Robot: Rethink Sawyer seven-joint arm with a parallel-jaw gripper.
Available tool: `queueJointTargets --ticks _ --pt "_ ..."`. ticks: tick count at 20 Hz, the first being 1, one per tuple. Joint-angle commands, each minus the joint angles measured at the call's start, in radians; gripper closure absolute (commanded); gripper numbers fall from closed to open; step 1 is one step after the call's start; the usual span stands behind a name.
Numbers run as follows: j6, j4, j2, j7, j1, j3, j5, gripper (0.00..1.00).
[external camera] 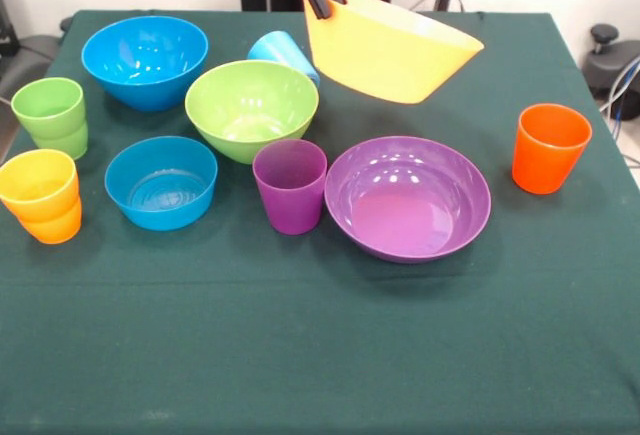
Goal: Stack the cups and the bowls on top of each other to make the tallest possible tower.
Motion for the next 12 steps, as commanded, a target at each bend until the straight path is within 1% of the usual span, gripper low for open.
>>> queueJointTargets --ticks 1,6,12 --pt "0.142 0.004 0.052 -0.068 0.005 0.043 0.028 1.0" --pt "0.219 -0.045 0.062 -0.119 -0.012 0.051 0.044 1.0" --pt "0.298 -0.107 0.109 -0.204 -0.056 0.058 0.033 1.0"
